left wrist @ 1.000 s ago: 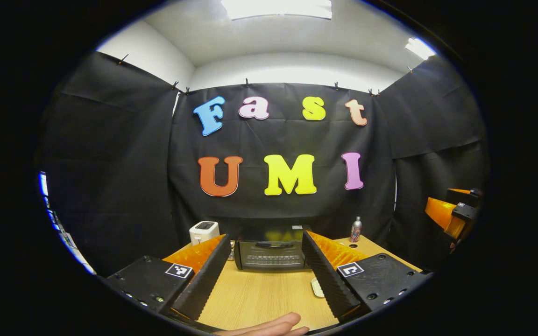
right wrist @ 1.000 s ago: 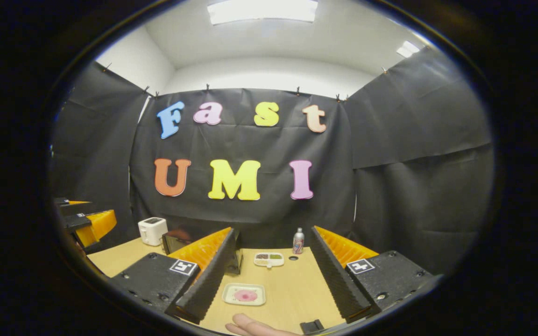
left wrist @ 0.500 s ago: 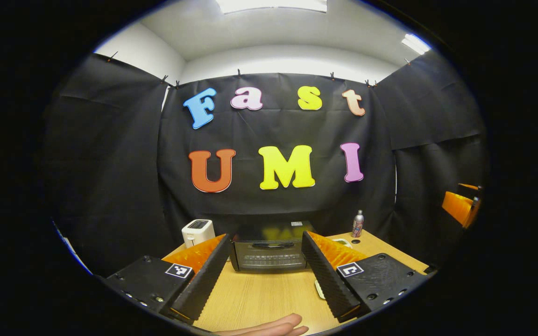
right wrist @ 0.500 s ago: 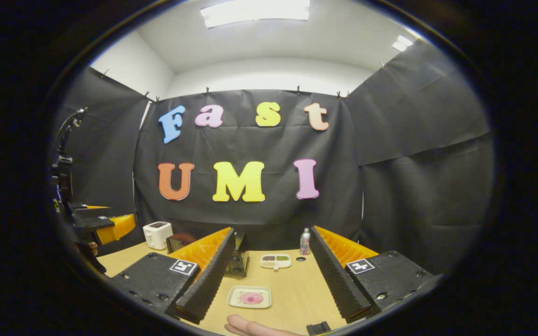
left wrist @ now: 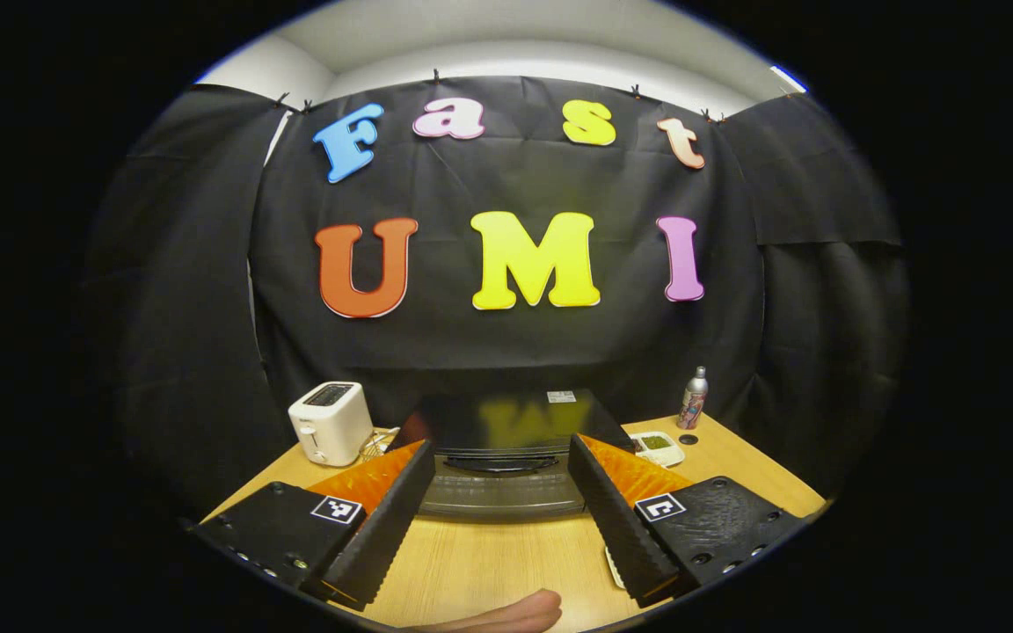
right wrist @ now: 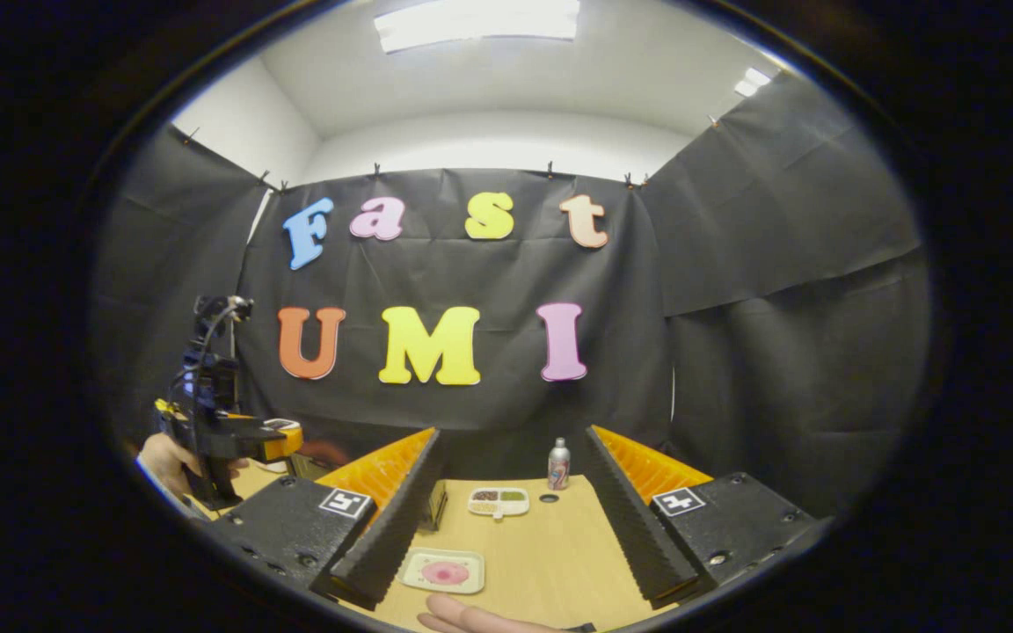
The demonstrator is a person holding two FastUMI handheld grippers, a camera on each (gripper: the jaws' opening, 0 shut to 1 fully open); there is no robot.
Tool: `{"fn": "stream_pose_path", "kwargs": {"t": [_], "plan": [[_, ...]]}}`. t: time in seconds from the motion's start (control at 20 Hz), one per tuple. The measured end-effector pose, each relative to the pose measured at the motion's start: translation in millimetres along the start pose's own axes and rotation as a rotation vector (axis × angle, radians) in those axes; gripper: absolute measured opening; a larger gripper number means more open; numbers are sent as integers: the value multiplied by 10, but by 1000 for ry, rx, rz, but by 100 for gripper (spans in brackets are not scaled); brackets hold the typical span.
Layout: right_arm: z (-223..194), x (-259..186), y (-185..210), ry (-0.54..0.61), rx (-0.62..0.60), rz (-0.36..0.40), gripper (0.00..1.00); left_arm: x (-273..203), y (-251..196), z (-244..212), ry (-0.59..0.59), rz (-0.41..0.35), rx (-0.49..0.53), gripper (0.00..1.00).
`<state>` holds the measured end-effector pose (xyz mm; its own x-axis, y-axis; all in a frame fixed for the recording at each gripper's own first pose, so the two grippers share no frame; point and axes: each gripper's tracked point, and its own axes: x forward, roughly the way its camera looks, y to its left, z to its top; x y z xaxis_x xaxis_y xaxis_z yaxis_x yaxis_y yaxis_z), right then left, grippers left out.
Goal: Open the electric oven with the left hand, put the food in, and close the electric oven.
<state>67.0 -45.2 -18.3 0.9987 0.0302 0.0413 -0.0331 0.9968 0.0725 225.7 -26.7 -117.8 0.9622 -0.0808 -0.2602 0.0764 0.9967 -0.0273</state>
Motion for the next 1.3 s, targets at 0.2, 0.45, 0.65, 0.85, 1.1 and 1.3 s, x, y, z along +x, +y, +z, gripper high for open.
{"fn": "stream_pose_path", "kwargs": {"t": [0.2,0.45,0.65,0.85,1.1,1.3], "plan": [[-97,178,-382,19,-11,-75,96,592,-74,-242,86,-20,13,98],[-239,307,-479,42,-24,-87,97,1089,-80,-585,217,-22,-18,97],[-343,382,-586,64,-18,-94,100,1242,-43,-704,274,-8,-2,98],[-382,383,-636,72,-18,-105,97,1241,-44,-717,301,-13,16,96],[-385,284,-646,82,-8,-108,97,1182,-58,-774,361,-15,-1,96],[-335,162,-657,68,-5,-121,97,1042,-62,-818,374,-20,-2,96]]}}
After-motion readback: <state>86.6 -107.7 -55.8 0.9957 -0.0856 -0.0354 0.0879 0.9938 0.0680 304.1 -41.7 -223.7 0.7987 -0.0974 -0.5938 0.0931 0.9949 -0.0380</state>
